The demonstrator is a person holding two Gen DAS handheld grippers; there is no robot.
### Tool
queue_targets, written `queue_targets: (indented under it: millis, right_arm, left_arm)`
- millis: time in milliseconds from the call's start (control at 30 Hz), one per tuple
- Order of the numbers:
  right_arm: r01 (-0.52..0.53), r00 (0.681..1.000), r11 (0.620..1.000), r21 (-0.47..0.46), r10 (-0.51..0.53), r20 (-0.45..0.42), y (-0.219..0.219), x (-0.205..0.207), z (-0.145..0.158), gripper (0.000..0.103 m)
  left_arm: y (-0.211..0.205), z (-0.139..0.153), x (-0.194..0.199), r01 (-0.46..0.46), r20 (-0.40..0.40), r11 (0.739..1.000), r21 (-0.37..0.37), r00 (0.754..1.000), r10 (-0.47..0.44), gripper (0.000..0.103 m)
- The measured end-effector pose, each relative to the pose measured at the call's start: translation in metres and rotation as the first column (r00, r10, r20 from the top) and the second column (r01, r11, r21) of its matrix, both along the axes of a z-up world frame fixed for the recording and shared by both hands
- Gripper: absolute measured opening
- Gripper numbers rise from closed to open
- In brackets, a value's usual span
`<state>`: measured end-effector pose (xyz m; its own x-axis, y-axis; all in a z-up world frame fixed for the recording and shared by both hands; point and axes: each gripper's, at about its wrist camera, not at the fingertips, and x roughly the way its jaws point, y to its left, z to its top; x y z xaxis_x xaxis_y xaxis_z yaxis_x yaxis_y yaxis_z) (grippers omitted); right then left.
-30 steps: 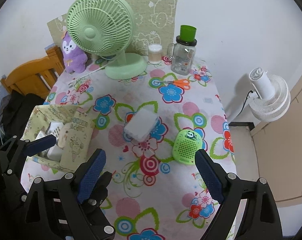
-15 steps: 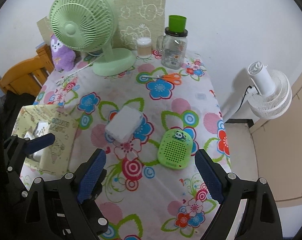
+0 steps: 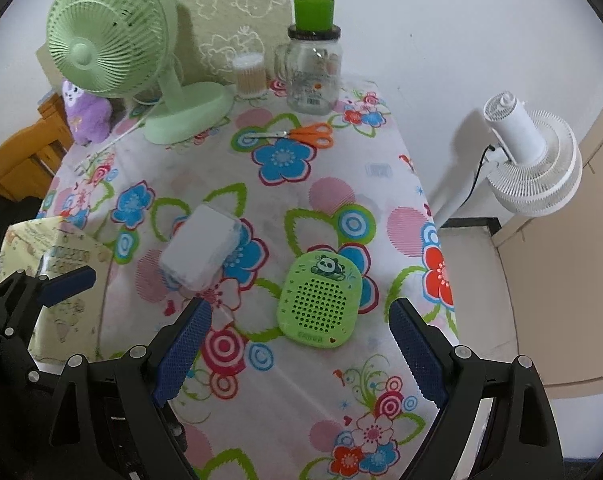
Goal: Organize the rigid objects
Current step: 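Grasp the white power bank with the left tool while the right tool grasps the green panda speaker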
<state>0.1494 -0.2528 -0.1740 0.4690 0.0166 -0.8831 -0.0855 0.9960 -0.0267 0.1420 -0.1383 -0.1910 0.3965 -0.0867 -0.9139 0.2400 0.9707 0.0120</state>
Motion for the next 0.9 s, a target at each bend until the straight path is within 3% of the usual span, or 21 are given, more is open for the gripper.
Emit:
queue_targets:
  millis: [500,900]
  right_arm:
    - [0.1,0.992,0.995,0.004,-0.1,-0.079,-0.019,0.033,-0.05,0.092]
    - [0.174,0.976,0.985,0.011,-0.171,-0.133,-0.03,0.05,-0.078,0.092]
  left_arm:
    - [-0.003,-0.039,0.039,0.034,-0.065,0.999,0.013,0.997,-0.033,0.096]
    - [-0.011,-0.063,0.061,0.113,-0.071,0.991,0.077,0.992,-0.108,0.095]
